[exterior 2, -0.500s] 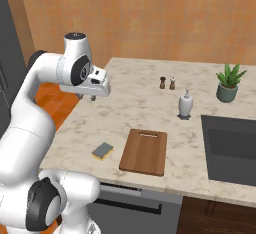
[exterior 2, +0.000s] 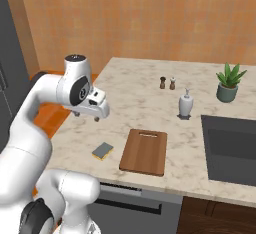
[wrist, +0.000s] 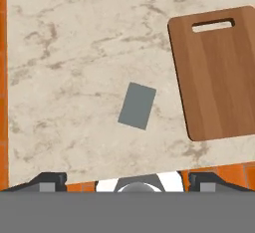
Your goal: Pick up the sponge from the counter and clean the cutting board by briefly scrubbing or pressing down on the cutting board. Once finished, release the sponge.
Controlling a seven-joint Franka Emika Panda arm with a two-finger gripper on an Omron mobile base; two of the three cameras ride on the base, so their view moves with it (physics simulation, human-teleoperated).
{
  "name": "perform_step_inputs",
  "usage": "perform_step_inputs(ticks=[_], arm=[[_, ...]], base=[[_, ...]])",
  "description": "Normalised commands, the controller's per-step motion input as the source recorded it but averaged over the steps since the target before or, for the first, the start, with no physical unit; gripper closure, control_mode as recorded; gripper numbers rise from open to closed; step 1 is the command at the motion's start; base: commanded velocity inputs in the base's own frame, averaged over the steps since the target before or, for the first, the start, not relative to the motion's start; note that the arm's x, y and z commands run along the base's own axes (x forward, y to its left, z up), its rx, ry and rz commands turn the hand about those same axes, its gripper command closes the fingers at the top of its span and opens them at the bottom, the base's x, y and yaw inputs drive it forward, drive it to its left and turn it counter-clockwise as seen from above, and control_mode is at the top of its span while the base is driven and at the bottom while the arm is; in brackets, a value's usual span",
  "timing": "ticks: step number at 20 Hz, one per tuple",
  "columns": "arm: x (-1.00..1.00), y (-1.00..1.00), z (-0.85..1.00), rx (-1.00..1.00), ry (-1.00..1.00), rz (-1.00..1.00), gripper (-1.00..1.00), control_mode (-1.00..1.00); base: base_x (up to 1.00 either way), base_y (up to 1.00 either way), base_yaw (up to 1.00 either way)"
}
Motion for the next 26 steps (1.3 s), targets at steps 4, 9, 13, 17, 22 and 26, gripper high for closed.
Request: perform_step_inputs(ticks=[4, 9, 13, 17, 22, 26], arm=[[-0.21, -0.02, -0.75, 0.03, 0.0, -0.2, -1.0, -1.0], [0.07, -0.16, -0.38, 0.01, 0.0, 0.0, -1.0, -1.0], [0.08, -0.06, -0.39, 0.0, 0.0, 0.0, -1.0, -1.0], [0.08, 0.0, -0.4, 0.0, 0.0, 0.0, -1.0, -1.0], [0.08, 0.0, -0.4, 0.0, 0.0, 0.0, -1.0, -1.0], [0.2, 0.0, -0.24, 0.0, 0.0, 0.0, -1.0, -1.0]], base=[[0.0, 0.0, 0.0], [0.0, 0.0, 0.0], [0.0, 0.0, 0.0], [0.0, 0.0, 0.0], [0.0, 0.0, 0.0], [0.0, 0.0, 0.0]])
